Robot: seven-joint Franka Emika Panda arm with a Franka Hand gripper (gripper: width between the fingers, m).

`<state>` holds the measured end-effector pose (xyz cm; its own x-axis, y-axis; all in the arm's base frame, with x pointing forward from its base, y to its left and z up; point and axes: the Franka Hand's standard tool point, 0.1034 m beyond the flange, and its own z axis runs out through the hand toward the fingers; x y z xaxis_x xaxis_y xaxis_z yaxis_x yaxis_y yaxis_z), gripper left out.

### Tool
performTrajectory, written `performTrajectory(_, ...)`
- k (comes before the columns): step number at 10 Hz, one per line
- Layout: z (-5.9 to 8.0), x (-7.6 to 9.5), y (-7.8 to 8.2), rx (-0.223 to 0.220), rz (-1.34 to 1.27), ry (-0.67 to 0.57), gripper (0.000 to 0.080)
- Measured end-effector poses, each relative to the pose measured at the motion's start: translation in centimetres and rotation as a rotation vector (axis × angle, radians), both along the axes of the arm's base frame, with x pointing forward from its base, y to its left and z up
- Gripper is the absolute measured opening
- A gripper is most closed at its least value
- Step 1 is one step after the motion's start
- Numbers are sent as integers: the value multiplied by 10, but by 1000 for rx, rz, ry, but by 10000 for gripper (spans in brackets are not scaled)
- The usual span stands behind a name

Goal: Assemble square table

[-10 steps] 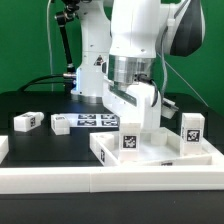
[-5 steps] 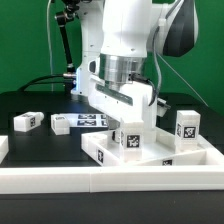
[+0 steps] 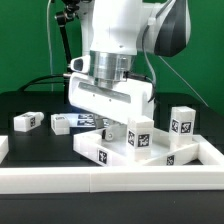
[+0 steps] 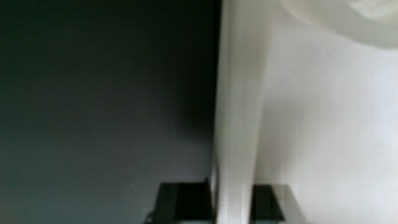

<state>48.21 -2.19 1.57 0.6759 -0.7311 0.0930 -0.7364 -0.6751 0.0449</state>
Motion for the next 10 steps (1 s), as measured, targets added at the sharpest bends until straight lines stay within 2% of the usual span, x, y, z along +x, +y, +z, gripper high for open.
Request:
performTrajectory(3,2,4,-10,-11,182,10,64)
performTrajectory(10,3,4,-15,-32,572,55,64)
